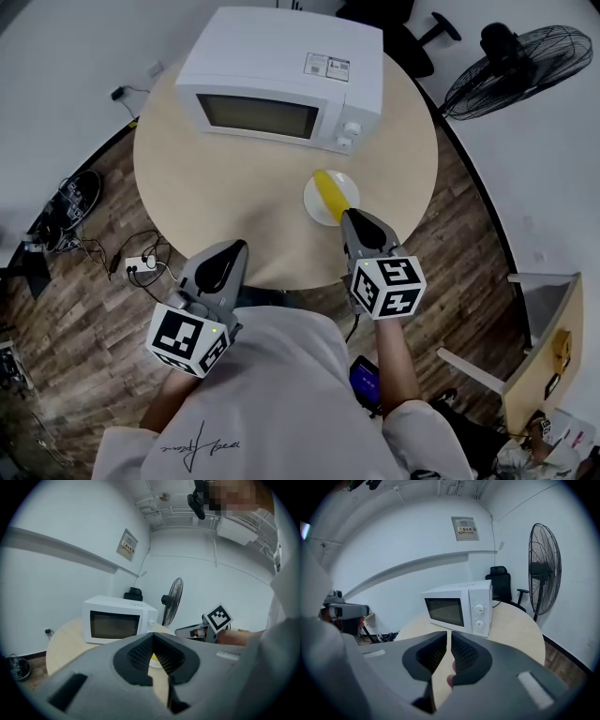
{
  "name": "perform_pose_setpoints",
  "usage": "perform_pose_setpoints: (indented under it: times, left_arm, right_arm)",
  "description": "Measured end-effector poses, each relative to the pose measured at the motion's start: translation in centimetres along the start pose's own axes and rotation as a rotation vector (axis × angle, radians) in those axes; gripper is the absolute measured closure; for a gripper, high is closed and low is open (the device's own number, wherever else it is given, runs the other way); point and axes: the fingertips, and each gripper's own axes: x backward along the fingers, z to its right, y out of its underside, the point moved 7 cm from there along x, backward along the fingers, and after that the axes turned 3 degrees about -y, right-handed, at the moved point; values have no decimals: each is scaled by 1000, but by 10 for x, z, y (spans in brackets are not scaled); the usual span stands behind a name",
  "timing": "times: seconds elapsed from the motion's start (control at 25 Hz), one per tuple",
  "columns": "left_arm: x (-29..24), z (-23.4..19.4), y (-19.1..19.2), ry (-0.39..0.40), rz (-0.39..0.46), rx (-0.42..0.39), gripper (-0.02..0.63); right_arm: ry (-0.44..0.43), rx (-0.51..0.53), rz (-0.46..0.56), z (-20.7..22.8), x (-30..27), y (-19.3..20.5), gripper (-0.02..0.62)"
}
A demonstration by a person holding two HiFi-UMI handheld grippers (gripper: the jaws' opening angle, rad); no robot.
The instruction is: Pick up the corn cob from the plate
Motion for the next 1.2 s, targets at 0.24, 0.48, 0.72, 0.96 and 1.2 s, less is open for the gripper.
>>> perform_pose_setpoints:
  times: [0.24, 0.48, 0.72, 0.96, 1.2]
  left_arm:
    - [-2, -6, 1, -6, -12, 12, 615]
    - [-4, -13, 7, -12, -29, 31, 614]
    - [-6, -20, 10, -19, -40, 49, 615]
    - [-7, -26, 9, -31, -45, 54, 614]
    - [-9, -31, 10, -37, -60, 55, 614]
  right_arm:
    - [5, 4, -30, 6, -13, 2, 549]
    - [10, 13, -71, 11, -25, 7, 541]
    - [14, 26, -110, 17, -38, 13, 534]
    - [27, 48, -148, 25, -51, 17, 513]
    - [14, 70, -224, 32, -69, 27, 453]
